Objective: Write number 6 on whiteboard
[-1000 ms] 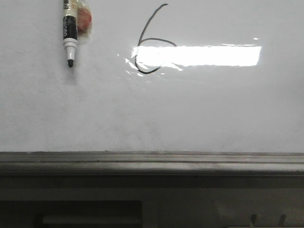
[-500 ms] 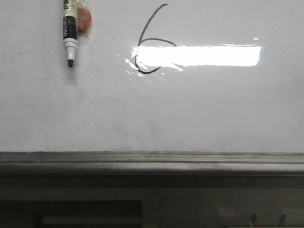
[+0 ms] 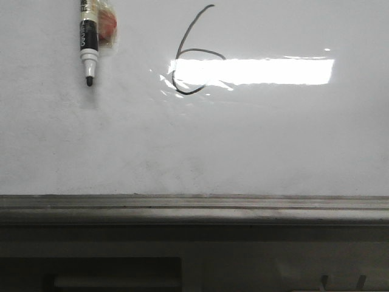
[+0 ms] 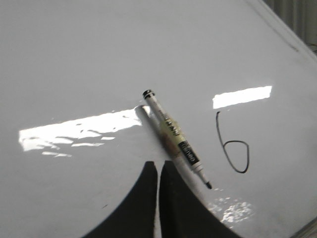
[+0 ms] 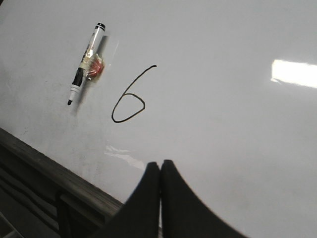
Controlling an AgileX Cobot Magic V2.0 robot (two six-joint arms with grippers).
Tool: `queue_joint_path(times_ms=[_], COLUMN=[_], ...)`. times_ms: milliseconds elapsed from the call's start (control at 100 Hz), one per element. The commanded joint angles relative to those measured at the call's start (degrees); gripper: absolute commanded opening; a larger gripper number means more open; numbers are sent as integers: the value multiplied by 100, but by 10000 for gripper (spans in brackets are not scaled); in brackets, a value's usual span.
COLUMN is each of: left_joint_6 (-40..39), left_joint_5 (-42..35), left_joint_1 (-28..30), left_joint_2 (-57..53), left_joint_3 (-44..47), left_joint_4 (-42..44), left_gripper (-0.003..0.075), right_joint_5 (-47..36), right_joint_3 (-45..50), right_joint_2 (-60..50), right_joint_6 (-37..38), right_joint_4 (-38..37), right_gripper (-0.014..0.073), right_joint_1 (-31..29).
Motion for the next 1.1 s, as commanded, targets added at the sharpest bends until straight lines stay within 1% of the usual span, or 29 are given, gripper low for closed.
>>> queue_joint_path(times_ms=[0, 90, 160, 260, 440, 490, 530, 570, 900, 1090], left_joint_6=[-1536, -2209, -2497, -2649, -2673, -2804, -2896, -2964, -2974, -2974], left_joint_5=[-133, -92, -92, -92, -92, -92, 122, 135, 302, 615], left_joint_1=[683, 1508, 2046, 2581, 3213, 3305, 3336, 3336, 3157, 3157], left_joint_2=[131, 119, 28, -189, -504, -619, -670, -658, -658, -658], left_joint_3=[-32, 83, 158, 294, 728, 836, 836, 836, 845, 845], left_joint_4=[1321, 1775, 2146, 2522, 2547, 2676, 2810, 2945, 2930, 2858], left_gripper=[-20, -20, -20, -20, -20, -20, -20, -20, -20, -20], right_joint_5=[-352, -352, -352, -352, -352, -352, -352, -352, -363, -363], right_joint_3=[-140, -140, -140, -140, -140, -140, -140, -140, -140, -140], right_joint_2=[-46, -46, -46, -46, -46, -46, -46, -46, -46, -46], right_joint_6=[-52, -52, -52, -52, -52, -52, -52, -52, -52, -52], right_joint_4=[191, 191, 191, 191, 191, 191, 191, 191, 191, 191], right_gripper=[-65, -65, -65, -65, -65, -65, -65, -65, -65, -65], right_joint_1=[-35, -35, -35, -35, -35, -35, -35, -35, -35, -35])
